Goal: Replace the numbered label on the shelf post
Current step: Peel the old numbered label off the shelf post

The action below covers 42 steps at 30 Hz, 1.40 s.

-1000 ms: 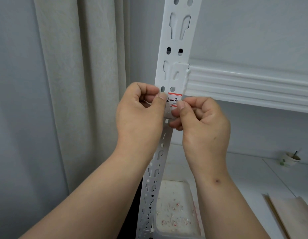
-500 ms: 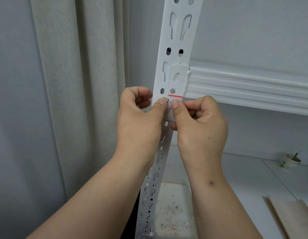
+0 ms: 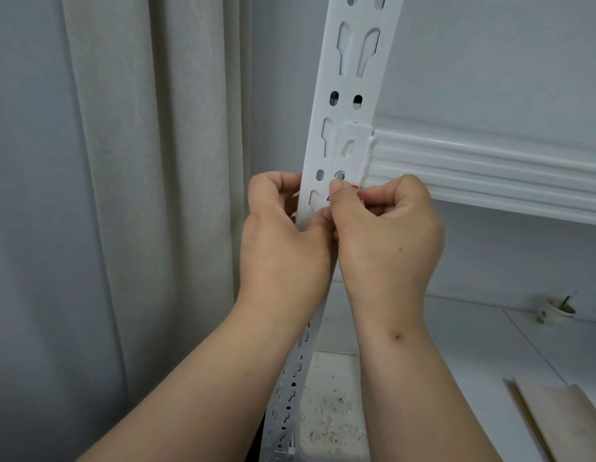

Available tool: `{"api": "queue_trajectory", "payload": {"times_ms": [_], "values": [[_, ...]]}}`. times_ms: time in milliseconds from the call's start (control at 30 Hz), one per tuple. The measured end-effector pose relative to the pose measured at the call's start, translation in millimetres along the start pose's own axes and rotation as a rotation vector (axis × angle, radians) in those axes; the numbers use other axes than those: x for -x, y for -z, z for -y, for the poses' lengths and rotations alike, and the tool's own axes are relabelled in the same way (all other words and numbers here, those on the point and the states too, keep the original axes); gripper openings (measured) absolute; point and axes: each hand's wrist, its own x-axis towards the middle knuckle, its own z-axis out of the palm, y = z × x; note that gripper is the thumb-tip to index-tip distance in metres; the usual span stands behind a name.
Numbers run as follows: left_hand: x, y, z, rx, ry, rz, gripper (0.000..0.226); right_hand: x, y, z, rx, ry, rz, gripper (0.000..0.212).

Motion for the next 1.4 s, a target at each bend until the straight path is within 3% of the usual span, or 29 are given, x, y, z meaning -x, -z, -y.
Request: {"api": "queue_trajectory", "payload": {"times_ms": [1400], "values": [[-1.2,4.6,4.6,-0.078,0.034,0.033,0.025,6.2,0.8,-1.8,-0.089,-0.017,-0.004,0.016]]}}
